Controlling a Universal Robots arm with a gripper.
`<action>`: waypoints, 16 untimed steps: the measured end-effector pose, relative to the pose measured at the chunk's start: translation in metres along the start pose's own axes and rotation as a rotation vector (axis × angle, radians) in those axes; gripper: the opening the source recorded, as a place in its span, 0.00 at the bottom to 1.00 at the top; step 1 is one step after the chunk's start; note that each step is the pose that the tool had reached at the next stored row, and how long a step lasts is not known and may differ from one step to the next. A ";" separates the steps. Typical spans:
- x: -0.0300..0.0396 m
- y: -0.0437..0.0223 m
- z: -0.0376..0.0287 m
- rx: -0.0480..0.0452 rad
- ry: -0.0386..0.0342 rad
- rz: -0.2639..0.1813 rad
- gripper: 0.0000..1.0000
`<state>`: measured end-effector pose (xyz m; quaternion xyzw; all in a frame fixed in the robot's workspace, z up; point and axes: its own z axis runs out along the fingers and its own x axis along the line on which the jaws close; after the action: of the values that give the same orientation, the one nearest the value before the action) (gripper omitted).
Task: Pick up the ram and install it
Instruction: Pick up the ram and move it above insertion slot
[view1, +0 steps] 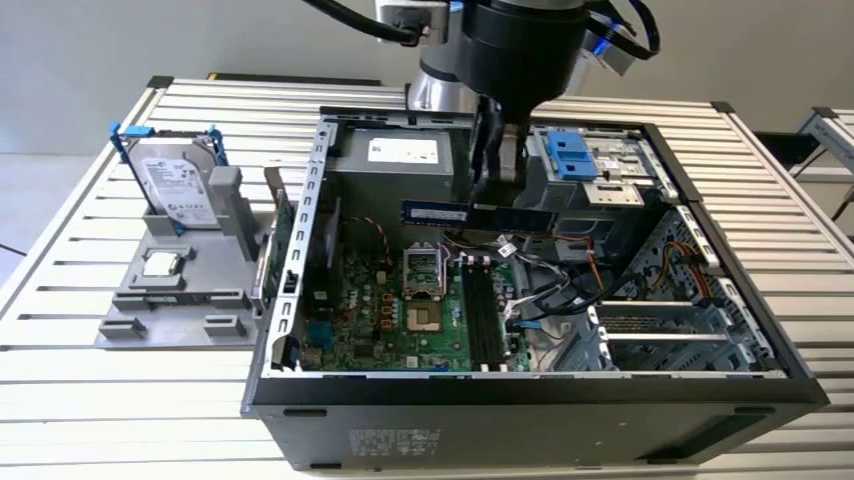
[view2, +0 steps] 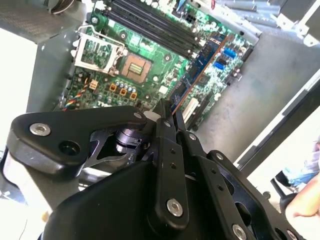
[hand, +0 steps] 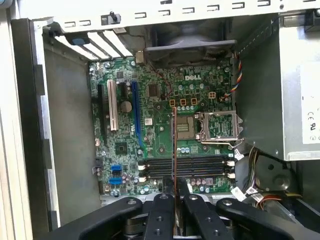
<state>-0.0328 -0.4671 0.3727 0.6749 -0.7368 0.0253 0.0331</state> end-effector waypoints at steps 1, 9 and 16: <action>-0.0002 -0.0018 0.0000 0.0003 0.0000 -0.003 0.00; -0.0013 -0.0151 -0.0002 0.0019 0.0001 -0.023 0.00; -0.0023 -0.0258 -0.0004 0.0030 0.0002 -0.035 0.00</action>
<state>-0.0069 -0.4671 0.3727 0.6878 -0.7247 0.0259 0.0326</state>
